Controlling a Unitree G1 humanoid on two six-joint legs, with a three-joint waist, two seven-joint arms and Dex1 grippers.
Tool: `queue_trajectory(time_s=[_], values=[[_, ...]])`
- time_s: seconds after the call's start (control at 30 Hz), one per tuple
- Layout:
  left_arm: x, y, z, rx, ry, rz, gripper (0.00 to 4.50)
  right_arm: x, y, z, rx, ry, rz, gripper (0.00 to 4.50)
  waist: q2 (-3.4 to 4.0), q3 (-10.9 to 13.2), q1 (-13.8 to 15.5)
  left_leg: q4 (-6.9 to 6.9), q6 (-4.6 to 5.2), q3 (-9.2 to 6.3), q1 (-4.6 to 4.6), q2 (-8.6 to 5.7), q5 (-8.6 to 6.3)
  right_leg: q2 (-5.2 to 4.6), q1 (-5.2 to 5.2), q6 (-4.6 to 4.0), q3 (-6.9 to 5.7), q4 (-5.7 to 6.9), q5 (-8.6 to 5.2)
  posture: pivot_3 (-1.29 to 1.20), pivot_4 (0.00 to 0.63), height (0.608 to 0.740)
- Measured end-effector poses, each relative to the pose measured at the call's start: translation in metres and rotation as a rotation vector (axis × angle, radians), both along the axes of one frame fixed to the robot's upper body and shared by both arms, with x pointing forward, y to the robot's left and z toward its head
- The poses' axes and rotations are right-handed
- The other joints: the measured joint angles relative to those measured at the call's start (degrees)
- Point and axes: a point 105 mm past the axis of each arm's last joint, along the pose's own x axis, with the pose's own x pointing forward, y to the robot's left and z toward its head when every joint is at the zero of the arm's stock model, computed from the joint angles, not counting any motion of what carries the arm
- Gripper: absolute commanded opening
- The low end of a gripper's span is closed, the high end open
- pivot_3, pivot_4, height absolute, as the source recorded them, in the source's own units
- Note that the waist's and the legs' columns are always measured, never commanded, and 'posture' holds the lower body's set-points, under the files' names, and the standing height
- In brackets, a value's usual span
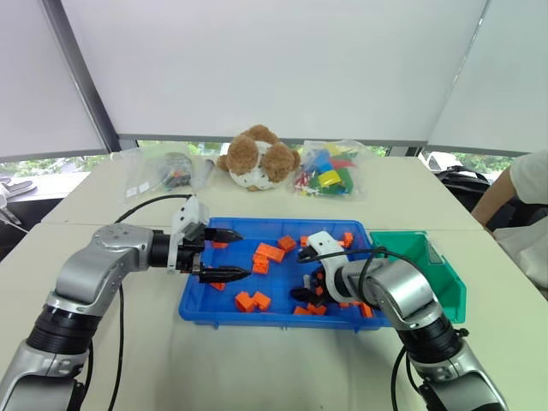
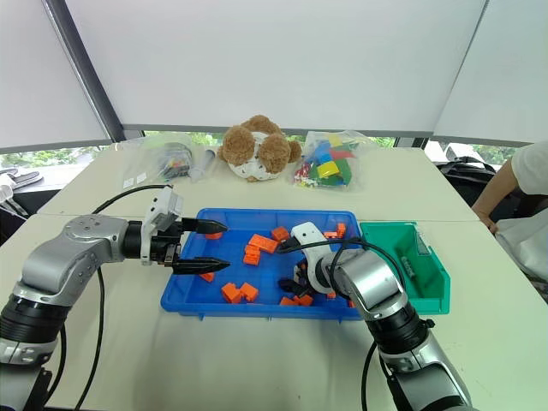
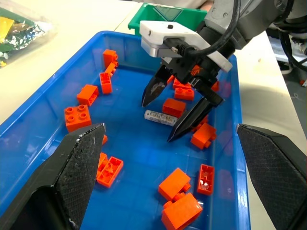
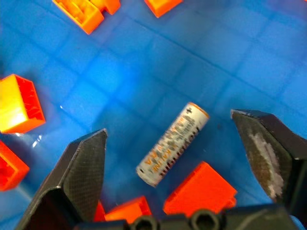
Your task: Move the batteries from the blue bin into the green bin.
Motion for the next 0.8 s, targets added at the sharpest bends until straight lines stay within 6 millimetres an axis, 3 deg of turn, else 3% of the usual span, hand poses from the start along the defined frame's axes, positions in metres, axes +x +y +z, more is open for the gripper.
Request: queue_trajectory(time_s=[0.2,0.47,0.57,0.63,0.7,0.8], values=[[0.0,0.0,0.001,0.003,-0.009,0.006,4.5,0.0,0.002,0.0,-0.003,0.009,0.009,0.05,0.0,0.0,0.0,0.0,0.0,0.0,0.0,0.0,0.0,0.0,0.0,0.0,0.0,0.0,0.0,0.0,0.15,0.733],[0.0,0.0,0.001,0.004,-0.009,0.007,4.5,-0.004,0.01,0.006,0.014,0.018,0.031,0.02,0.0,0.0,0.0,-0.01,0.0,0.0,-0.01,0.0,0.0,0.0,-0.01,0.0,0.0,0.0,0.0,0.0,0.15,0.733],[0.0,0.0,0.001,0.004,-0.009,0.006,4.5,0.006,0.006,0.042,0.07,-0.069,0.015,0.02,0.02,0.0,0.0,-0.01,0.0,0.01,-0.02,0.0,0.0,-0.01,-0.03,0.0,0.0,0.0,0.0,0.0,0.15,0.733],[0.0,-0.001,0.001,0.004,-0.009,0.004,4.5,0.017,-0.012,0.078,0.094,-0.182,-0.039,0.02,0.02,0.0,0.3,-0.01,0.0,0.0,-0.03,-0.01,0.0,-0.03,-0.02,0.0,-0.02,-0.02,0.0,0.0,0.15,0.733],[0.0,0.0,0.001,0.003,-0.007,0.004,4.5,0.027,-0.054,0.114,0.062,-0.33,-0.152,0.02,0.01,0.0,0.9,-0.01,0.02,0.0,-0.05,-0.05,-0.01,-0.08,0.04,0.0,-0.04,-0.11,0.0,0.0,0.15,0.733],[0.002,0.0,0.0,-0.003,0.001,0.007,4.5,0.03,-0.116,0.132,-0.041,-0.414,-0.319,0.02,0.0,0.0,1.1,-0.02,0.09,0.04,-0.05,-0.06,-0.05,-0.08,0.05,0.0,-0.01,-0.2,0.0,0.0,0.15,0.733]])
